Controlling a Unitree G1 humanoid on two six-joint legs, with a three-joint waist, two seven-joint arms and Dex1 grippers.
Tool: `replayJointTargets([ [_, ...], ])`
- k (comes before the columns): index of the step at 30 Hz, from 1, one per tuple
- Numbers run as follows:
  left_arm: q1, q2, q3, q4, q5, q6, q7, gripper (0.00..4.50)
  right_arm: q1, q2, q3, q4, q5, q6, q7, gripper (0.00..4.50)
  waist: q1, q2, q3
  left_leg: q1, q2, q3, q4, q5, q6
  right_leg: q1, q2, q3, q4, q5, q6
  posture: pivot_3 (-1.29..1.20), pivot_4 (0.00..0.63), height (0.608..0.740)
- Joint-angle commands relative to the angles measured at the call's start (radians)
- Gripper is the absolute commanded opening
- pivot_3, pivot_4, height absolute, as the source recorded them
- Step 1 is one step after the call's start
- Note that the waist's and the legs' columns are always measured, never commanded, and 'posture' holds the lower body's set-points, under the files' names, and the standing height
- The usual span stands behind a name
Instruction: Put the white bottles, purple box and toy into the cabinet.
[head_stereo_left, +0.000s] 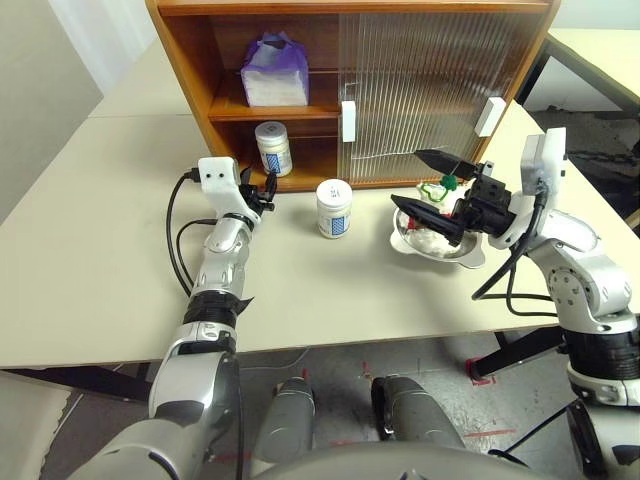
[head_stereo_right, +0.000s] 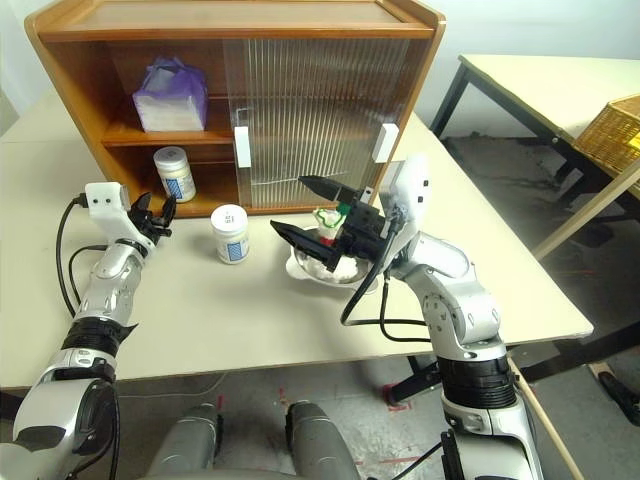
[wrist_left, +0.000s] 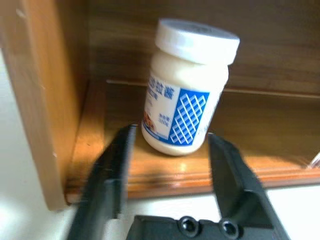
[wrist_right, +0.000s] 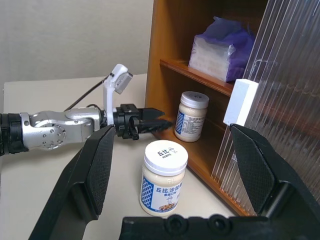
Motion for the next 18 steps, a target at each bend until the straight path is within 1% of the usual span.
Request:
replayJointTargets([
  [1, -0.009, -0.012, -0.004, 0.028, 0.007, 0.008, 0.035, 1.38, -0.004, 0.000, 0.011, 0.002, -0.010, -0.005, 0.007, 4.50, 0.000, 0.000, 0.000, 0.000, 0.000, 0.000, 0.000, 0.000, 0.000, 0.000, 0.000, 0.000, 0.000, 0.000, 0.000, 0.00, 0.094, 0.740],
  [4, -0.026, -0.014, 0.001, 0.051, 0.007, 0.001, 0.065, 0.30, -0.007, -0.001, 0.009, 0.003, -0.010, -0.002, 0.006, 4.50, 0.001, 0.000, 0.000, 0.000, 0.000, 0.000, 0.000, 0.000, 0.000, 0.000, 0.000, 0.000, 0.000, 0.000, 0.000, 0.00, 0.093, 0.740],
  [5, -0.031, -0.014, 0.001, 0.062, 0.008, -0.003, 0.072, 0.03, -0.008, -0.002, 0.008, 0.003, -0.009, -0.001, 0.006, 4.50, 0.001, 0.000, 0.000, 0.000, 0.000, 0.000, 0.000, 0.000, 0.000, 0.000, 0.000, 0.000, 0.000, 0.000, 0.000, 0.00, 0.093, 0.740],
  [11, -0.120, -0.006, 0.001, 0.211, 0.020, -0.050, 0.111, 0.03, -0.008, -0.005, 0.005, 0.002, -0.009, 0.001, 0.004, 4.50, 0.004, 0.000, 0.000, 0.000, 0.000, 0.000, 0.000, 0.000, 0.000, 0.000, 0.000, 0.001, 0.000, 0.000, 0.000, 0.00, 0.093, 0.740],
  [18, -0.236, 0.015, -0.002, 0.389, 0.038, -0.108, 0.121, 0.03, -0.011, -0.006, 0.005, 0.003, -0.011, 0.002, 0.001, 4.50, 0.004, 0.000, 0.000, 0.000, 0.000, 0.000, -0.001, 0.000, 0.000, 0.000, 0.000, 0.001, 0.000, 0.000, 0.000, 0.00, 0.092, 0.740],
])
